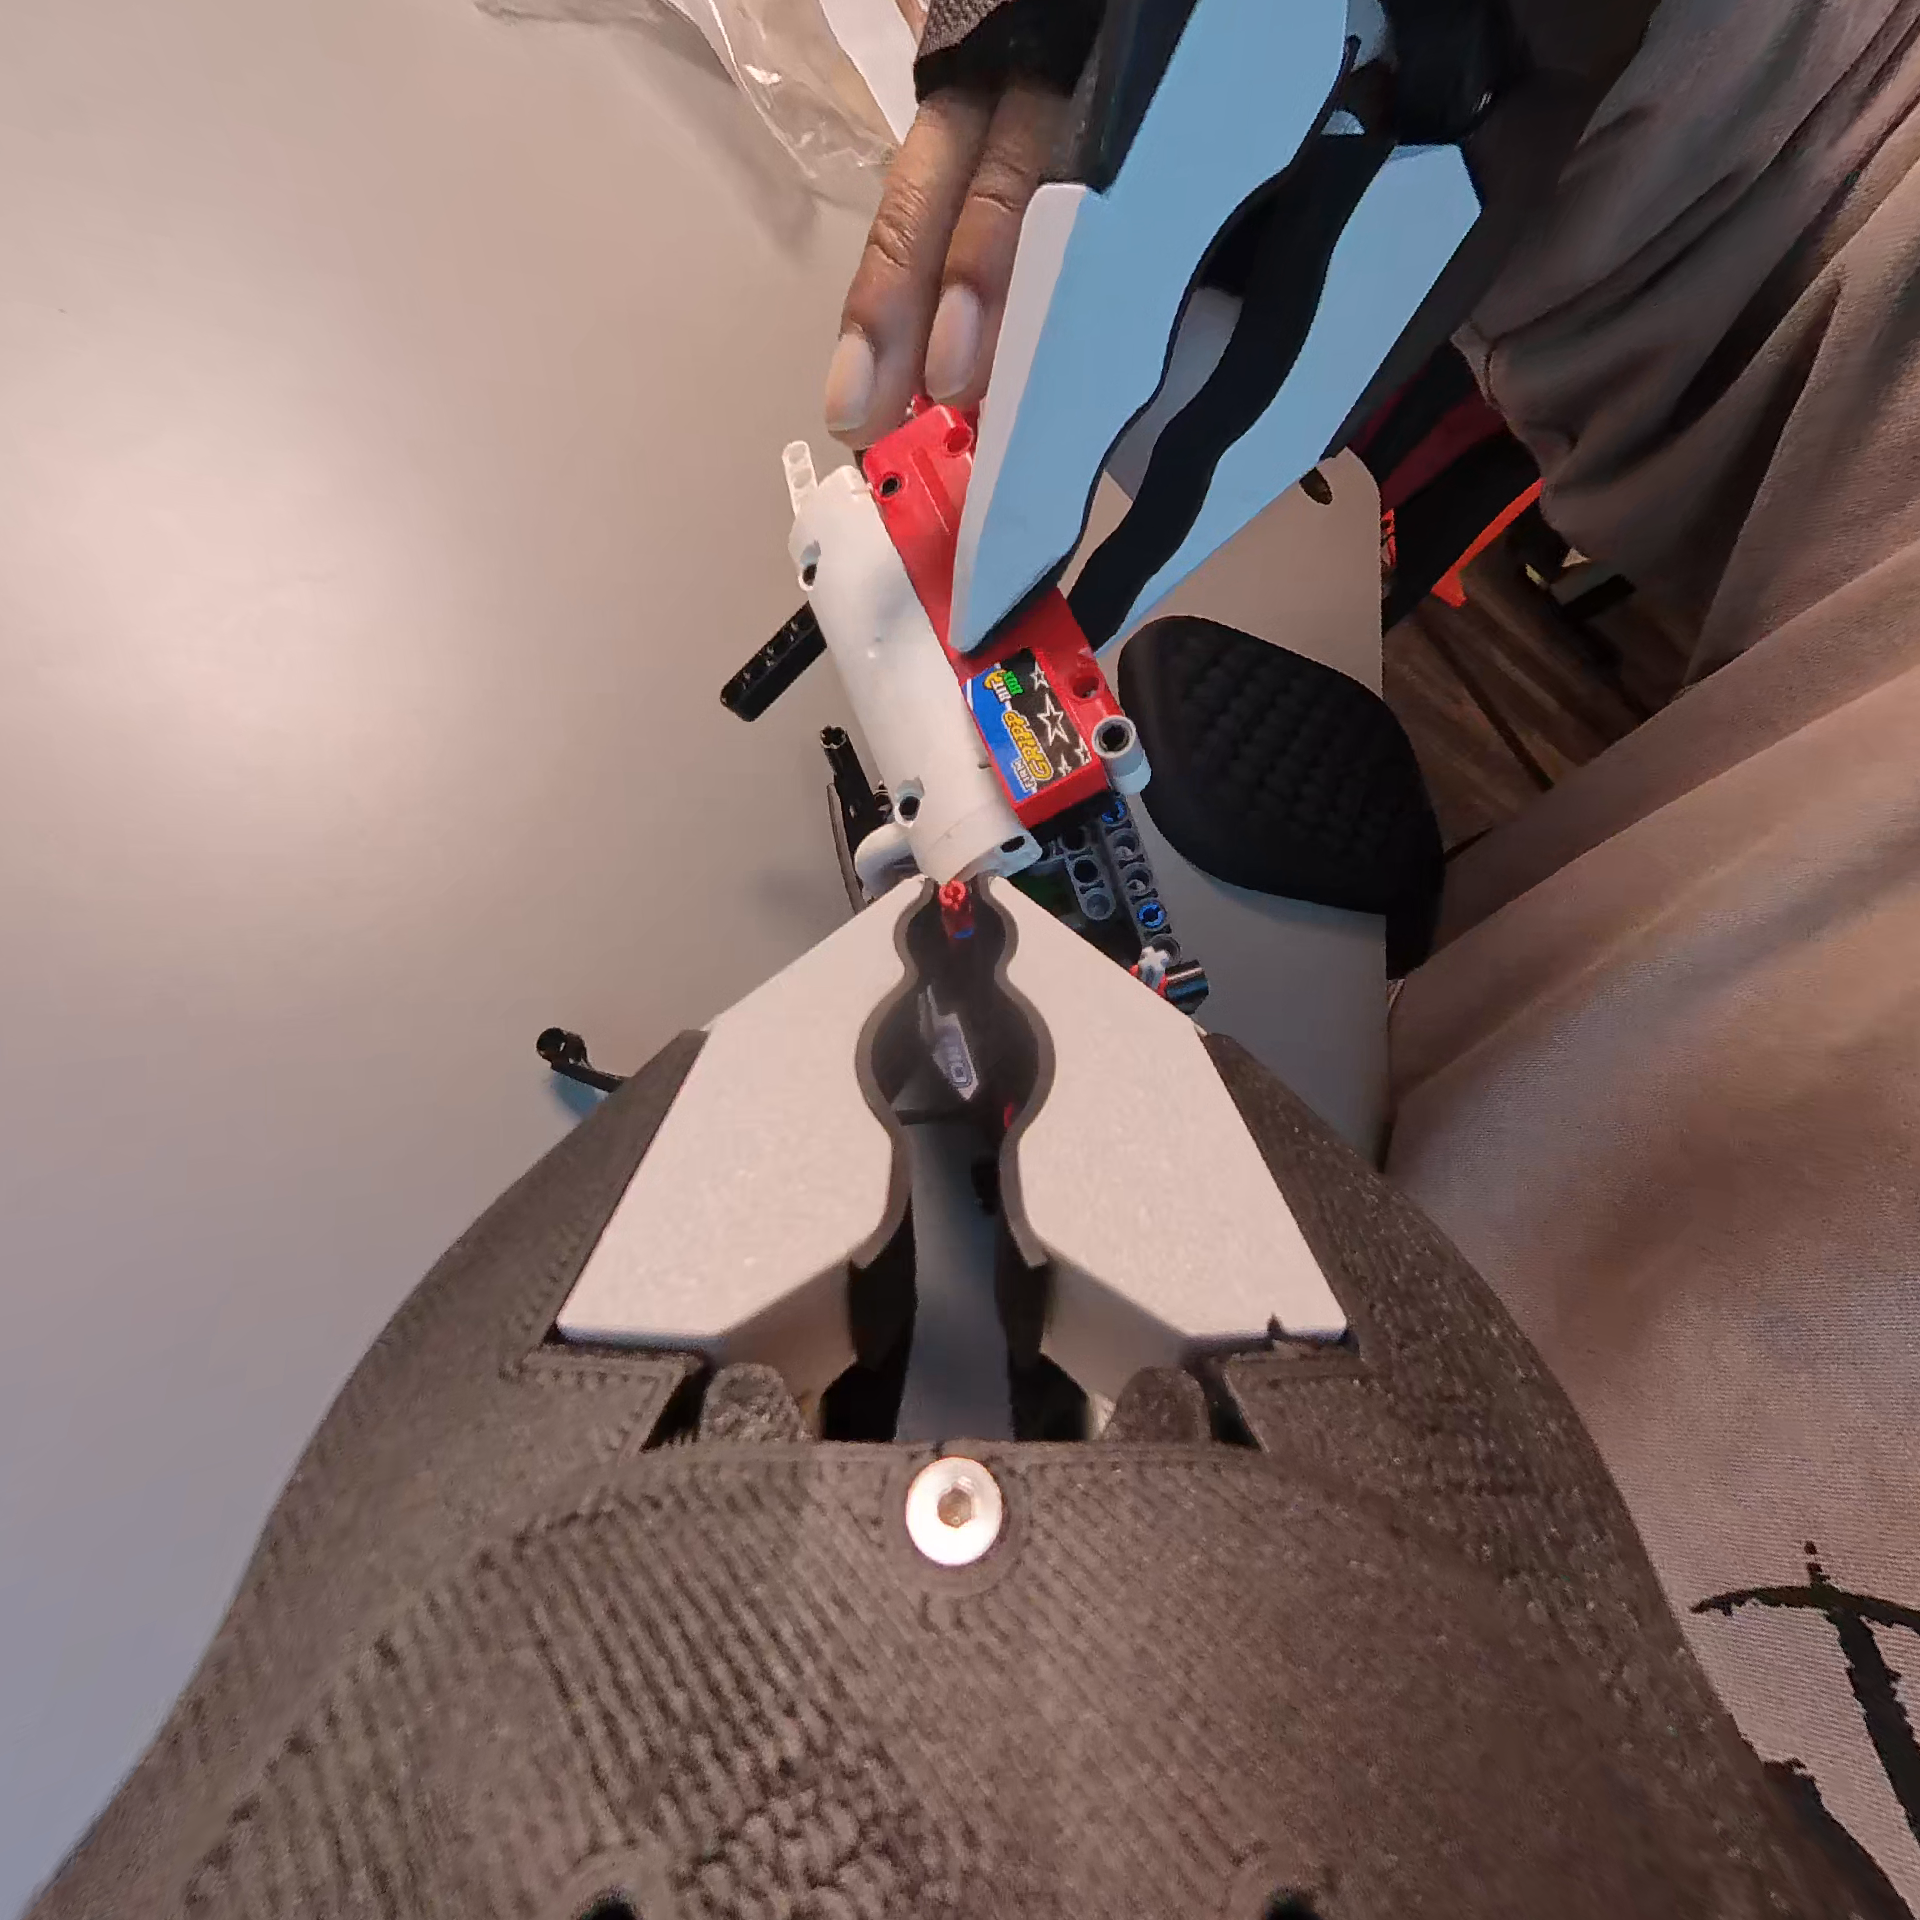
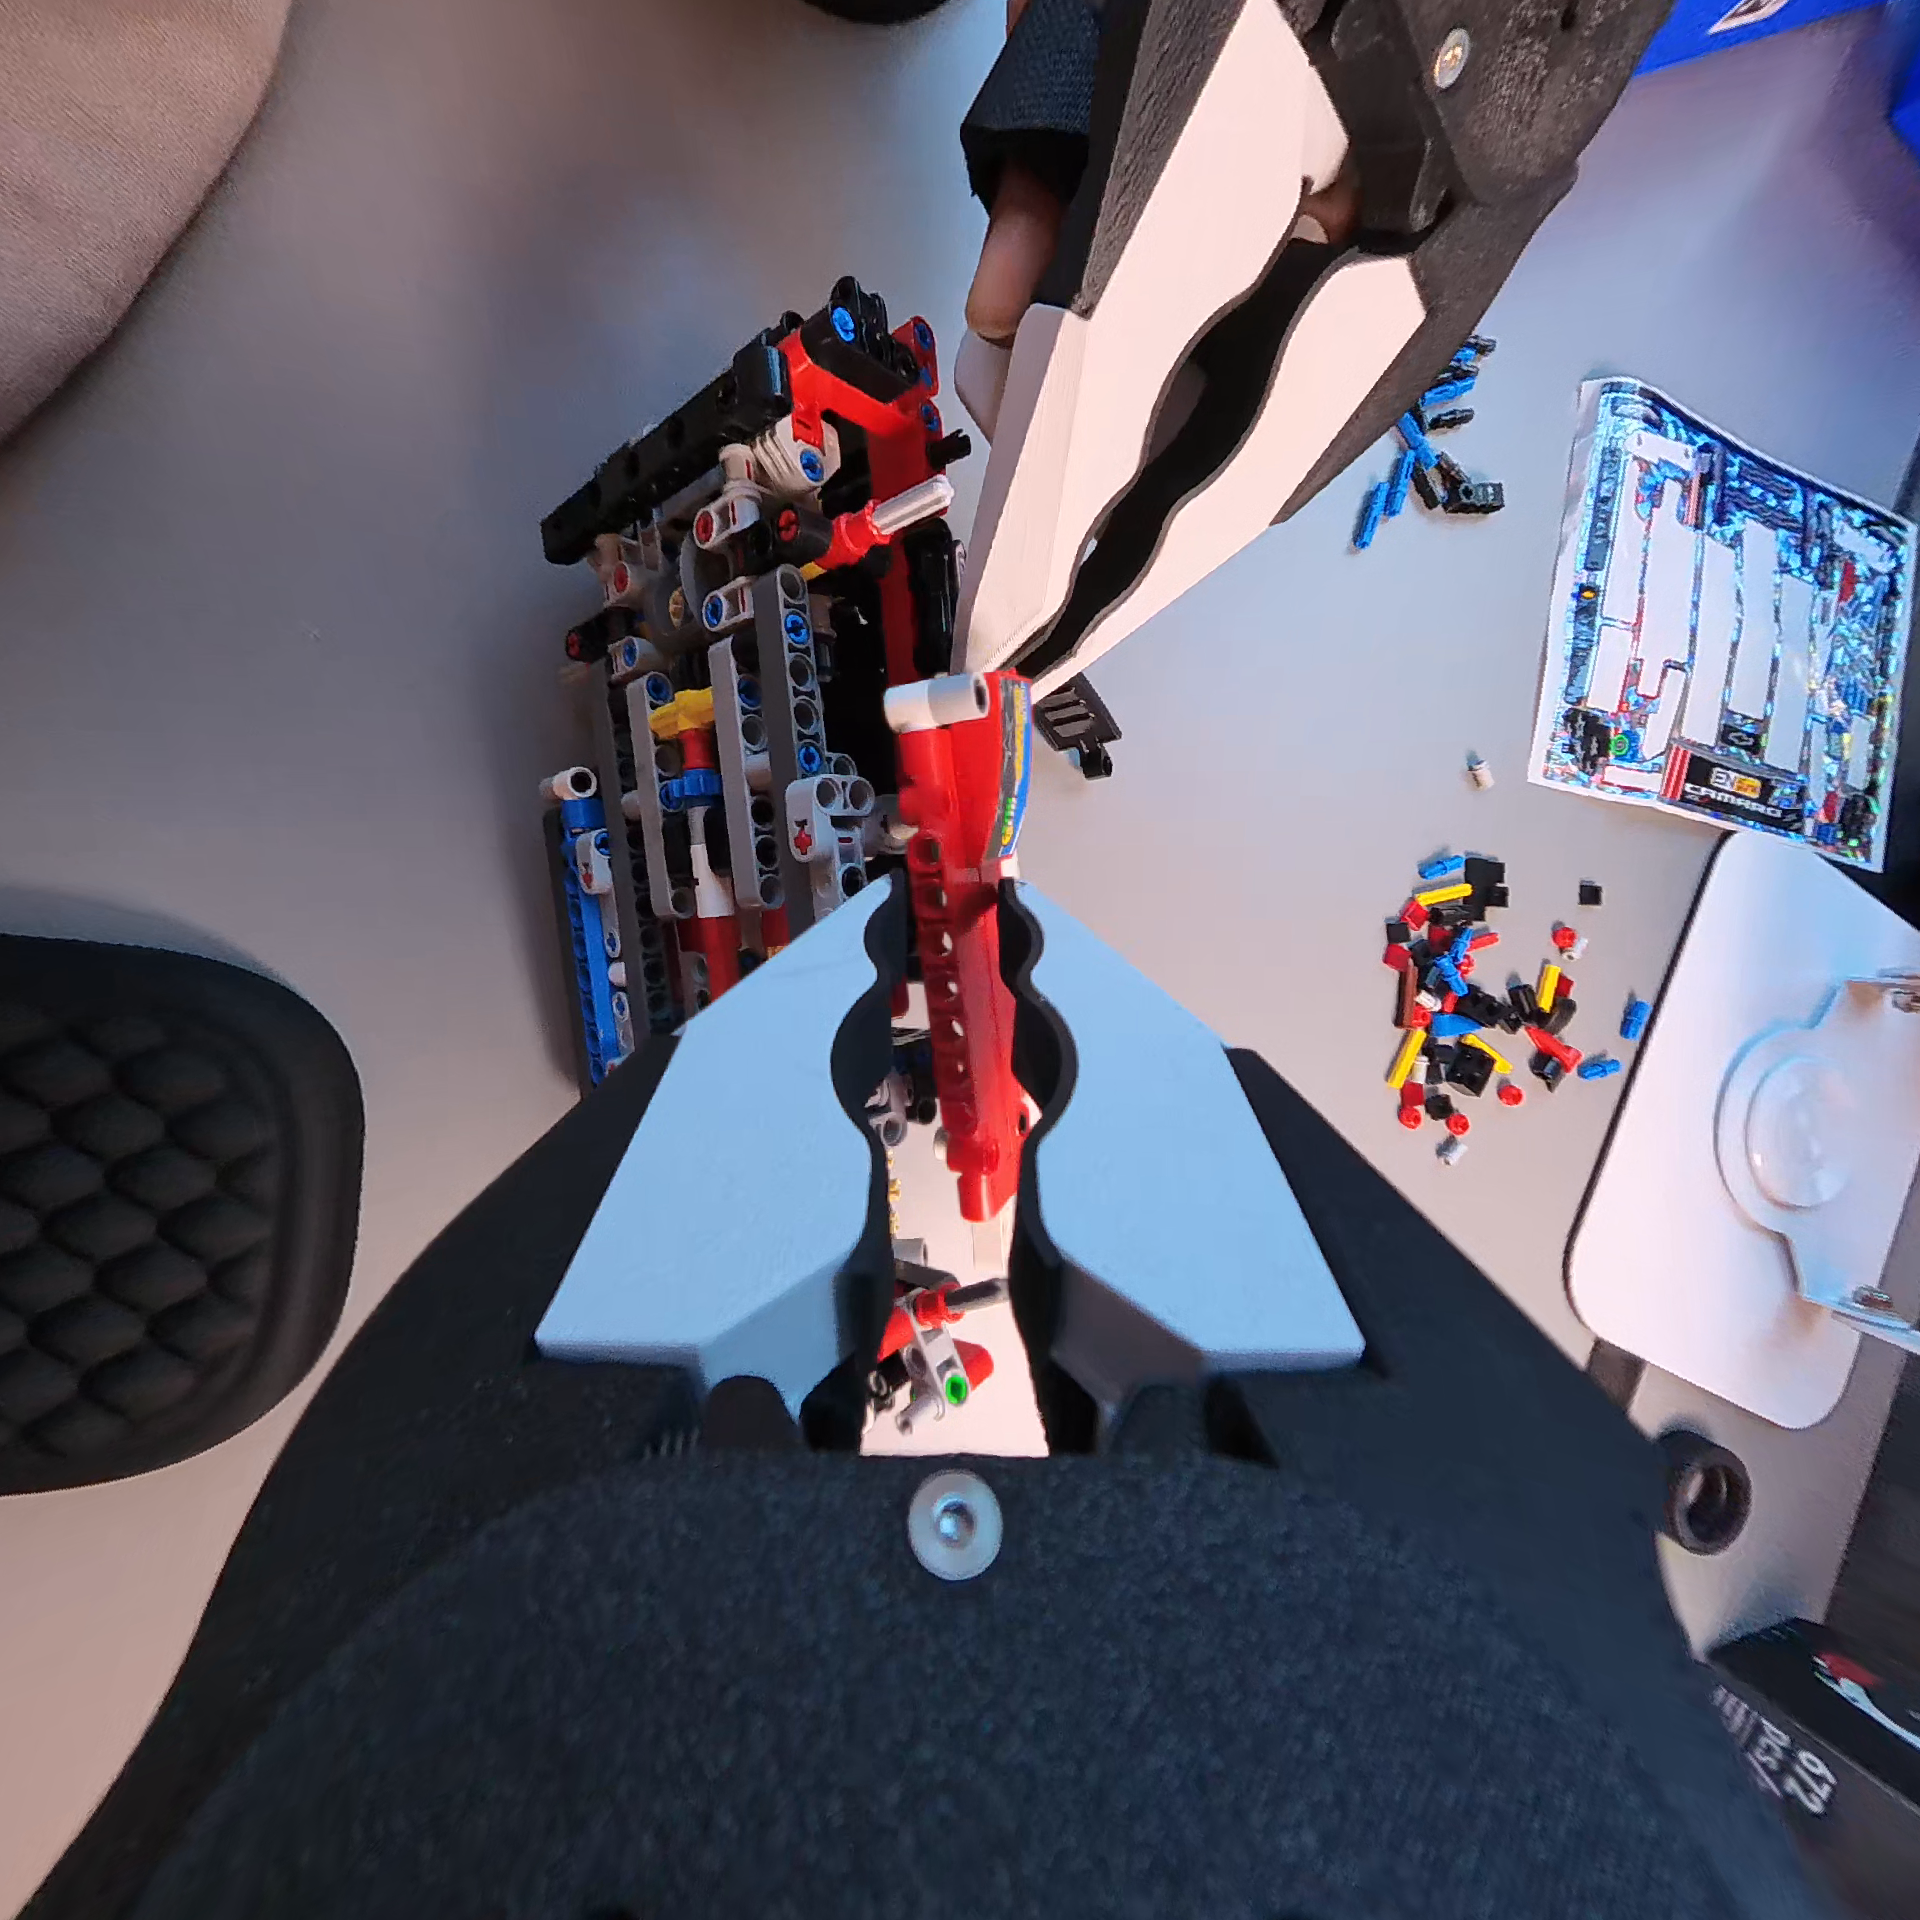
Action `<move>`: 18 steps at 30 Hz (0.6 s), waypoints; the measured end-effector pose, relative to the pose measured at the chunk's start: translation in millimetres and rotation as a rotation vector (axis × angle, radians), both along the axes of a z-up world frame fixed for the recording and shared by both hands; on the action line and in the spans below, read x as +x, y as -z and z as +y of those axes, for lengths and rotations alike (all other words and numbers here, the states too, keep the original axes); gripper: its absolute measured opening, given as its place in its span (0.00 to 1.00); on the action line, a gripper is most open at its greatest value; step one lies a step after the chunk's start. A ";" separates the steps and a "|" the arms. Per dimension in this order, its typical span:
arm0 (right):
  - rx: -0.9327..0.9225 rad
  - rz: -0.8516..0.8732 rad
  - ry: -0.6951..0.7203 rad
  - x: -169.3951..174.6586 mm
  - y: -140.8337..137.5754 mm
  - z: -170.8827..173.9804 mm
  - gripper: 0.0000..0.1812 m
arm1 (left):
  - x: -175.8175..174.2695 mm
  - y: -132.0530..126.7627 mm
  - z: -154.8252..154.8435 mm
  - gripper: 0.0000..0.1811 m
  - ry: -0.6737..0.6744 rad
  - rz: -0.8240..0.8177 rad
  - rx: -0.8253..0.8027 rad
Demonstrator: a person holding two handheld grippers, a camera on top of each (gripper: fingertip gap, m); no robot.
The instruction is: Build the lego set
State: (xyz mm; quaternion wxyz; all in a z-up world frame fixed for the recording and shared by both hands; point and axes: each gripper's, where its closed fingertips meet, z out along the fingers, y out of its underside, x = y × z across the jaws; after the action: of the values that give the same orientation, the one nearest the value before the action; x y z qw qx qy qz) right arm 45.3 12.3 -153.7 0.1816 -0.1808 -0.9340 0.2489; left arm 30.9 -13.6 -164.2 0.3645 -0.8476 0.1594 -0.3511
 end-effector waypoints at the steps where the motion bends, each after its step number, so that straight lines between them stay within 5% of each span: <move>1: 0.002 -0.004 0.001 0.5 0.0 -0.1 0.07 | 0.1 0.3 0.1 0.02 0.001 0.001 0.001; 18: 0.086 -0.049 -0.001 5.1 2.6 -2.6 0.07 | 4.3 3.2 -3.0 0.05 0.012 0.084 0.002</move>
State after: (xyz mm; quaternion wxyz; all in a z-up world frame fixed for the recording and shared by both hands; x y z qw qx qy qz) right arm 50.5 9.7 -156.3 0.1661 -0.1786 -0.9480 0.2043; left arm 35.2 -16.6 -167.4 0.3564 -0.8602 0.1799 -0.3172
